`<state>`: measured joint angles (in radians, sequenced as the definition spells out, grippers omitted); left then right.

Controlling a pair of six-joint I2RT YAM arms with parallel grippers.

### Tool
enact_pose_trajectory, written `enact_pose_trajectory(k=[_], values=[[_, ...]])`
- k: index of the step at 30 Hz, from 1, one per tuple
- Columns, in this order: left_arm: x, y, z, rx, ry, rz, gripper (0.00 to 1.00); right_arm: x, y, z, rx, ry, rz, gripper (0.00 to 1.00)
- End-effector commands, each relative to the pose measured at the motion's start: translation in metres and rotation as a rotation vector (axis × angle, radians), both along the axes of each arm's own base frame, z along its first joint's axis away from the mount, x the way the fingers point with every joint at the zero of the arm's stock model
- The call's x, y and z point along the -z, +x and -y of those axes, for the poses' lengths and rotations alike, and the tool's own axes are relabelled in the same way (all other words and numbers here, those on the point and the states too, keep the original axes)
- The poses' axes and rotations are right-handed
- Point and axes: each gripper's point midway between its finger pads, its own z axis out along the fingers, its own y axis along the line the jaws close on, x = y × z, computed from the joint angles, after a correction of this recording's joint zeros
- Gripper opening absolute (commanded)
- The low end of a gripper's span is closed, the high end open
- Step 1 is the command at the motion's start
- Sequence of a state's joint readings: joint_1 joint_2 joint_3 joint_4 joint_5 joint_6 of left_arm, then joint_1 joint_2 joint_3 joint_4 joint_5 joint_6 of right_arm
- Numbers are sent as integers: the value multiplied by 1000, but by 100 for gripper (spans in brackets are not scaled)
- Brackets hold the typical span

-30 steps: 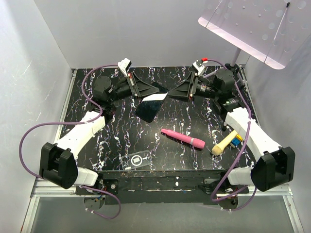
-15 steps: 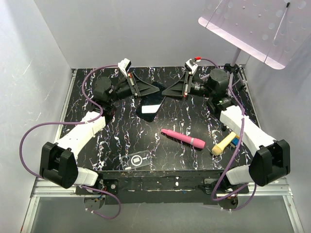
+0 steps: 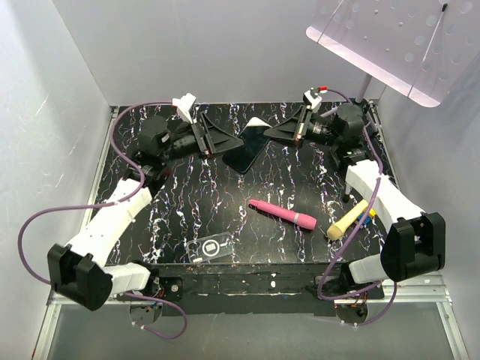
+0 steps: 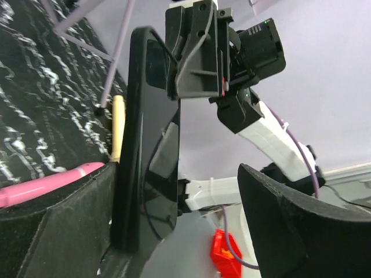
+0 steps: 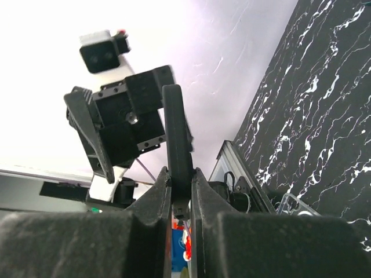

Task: Take the phone out of the phone case
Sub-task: Remove the phone case from the phone.

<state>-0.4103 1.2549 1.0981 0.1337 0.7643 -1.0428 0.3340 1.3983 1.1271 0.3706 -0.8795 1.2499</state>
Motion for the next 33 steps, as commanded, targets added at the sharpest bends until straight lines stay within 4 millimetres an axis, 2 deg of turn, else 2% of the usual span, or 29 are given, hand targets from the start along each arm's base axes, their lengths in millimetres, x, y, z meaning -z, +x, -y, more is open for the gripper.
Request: enact_pose_trajectory(k=[1, 5, 10, 15, 18, 24, 33], values=[[-1, -13, -30, -117, 180, 101, 77, -20, 5, 23, 17, 68, 39, 1], [4, -28, -30, -61, 193, 87, 61, -20, 8, 34, 19, 77, 36, 1], [-7, -45, -19, 38, 42, 40, 42, -13, 12, 40, 32, 74, 24, 1], [-2, -49, -21, 28, 33, 22, 39, -14, 14, 43, 49, 90, 22, 1], [0, -46, -21, 26, 31, 6, 41, -18, 12, 43, 43, 99, 34, 1], [-9, -38, -16, 32, -29, 7, 42, -24, 9, 43, 38, 106, 58, 1], [-3, -34, -13, 36, -53, -24, 41, -31, 6, 44, 28, 138, 67, 1]])
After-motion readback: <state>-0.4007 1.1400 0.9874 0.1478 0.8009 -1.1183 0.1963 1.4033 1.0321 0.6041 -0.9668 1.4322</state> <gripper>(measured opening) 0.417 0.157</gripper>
